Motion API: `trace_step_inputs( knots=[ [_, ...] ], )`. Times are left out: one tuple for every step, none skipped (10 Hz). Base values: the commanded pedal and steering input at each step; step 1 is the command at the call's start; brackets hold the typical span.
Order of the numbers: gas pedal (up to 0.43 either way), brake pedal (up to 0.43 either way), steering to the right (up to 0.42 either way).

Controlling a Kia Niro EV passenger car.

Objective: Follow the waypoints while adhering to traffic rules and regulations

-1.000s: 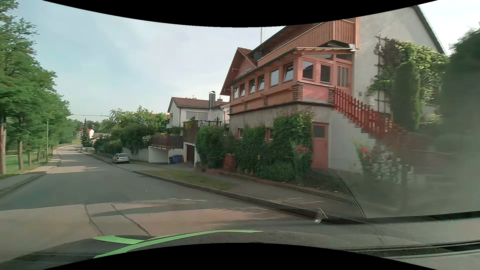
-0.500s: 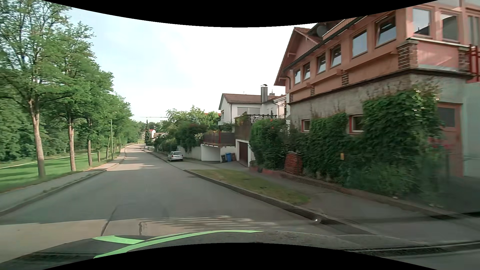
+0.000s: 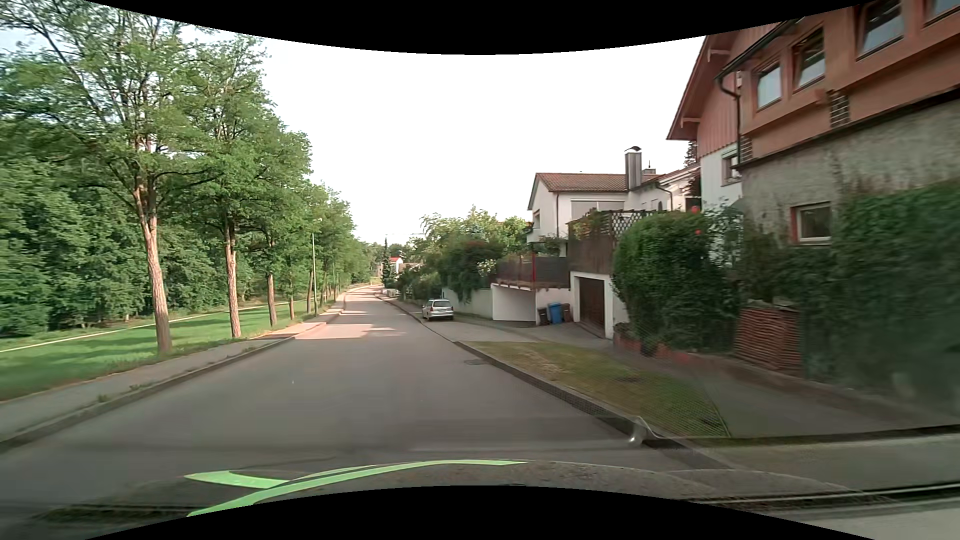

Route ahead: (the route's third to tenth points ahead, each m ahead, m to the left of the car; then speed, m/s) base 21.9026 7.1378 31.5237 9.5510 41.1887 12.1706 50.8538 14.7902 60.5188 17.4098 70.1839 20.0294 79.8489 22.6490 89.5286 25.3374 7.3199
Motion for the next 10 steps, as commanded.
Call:
trace_step_inputs(
  knots=[
    [0.228, 0.000, -0.143],
    [0.228, 0.000, -0.120],
    [0.228, 0.000, -0.097],
    [0.220, 0.000, -0.083],
    [0.220, 0.000, -0.075],
    [0.209, 0.000, -0.065],
    [0.209, 0.000, -0.056],
    [0.197, 0.000, -0.050],
    [0.189, 0.000, -0.044],
    [0.189, 0.000, -0.038]
  ],
)
